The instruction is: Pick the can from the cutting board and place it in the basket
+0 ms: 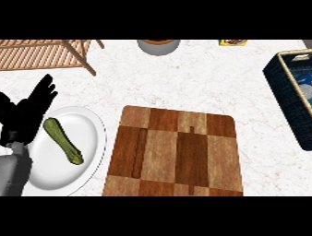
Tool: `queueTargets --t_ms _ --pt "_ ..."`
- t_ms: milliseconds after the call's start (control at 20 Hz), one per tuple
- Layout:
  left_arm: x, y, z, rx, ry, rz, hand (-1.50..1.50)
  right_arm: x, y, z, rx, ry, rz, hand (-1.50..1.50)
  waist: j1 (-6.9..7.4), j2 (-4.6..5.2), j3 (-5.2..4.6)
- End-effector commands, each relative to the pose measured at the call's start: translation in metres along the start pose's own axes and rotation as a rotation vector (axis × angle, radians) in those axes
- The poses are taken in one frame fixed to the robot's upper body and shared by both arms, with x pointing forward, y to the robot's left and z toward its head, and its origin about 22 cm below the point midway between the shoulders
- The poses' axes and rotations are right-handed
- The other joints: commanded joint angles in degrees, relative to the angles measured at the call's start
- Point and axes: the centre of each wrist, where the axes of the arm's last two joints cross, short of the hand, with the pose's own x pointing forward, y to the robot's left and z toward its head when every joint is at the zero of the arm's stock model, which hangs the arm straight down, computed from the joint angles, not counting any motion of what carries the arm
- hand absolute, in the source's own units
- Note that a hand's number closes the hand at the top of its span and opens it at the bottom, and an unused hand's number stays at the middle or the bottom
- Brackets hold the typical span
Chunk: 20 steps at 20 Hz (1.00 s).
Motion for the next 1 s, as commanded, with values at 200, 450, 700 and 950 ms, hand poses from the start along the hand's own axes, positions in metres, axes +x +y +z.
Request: queueTargets --t_ms 200,450,700,950 --pt "-0.010 -0.009 0.007 0.020 0.022 -0.007 0.00 0.005 -0.040 -0.030 -0.208 0.249 -0.332 -1.50 -1.52 -0.88 -0.06" --pt "-0.018 0.012 0.012 0.044 0.038 0.016 0.00 -0.007 -0.063 -0.020 -0.253 0.312 -0.443 -1.50 -2.51 -1.48 -0.11" --pt "-0.017 0.028 0.019 0.067 0.057 0.017 0.00 -0.033 -0.093 0.009 -0.169 0.321 -0.440 -1.50 -4.54 -2.63 -0.09" --pt "-0.021 0.015 0.018 0.066 0.050 0.012 0.00 -0.071 -0.111 0.028 -0.078 0.330 -0.382 -1.50 -4.90 -2.65 -0.10"
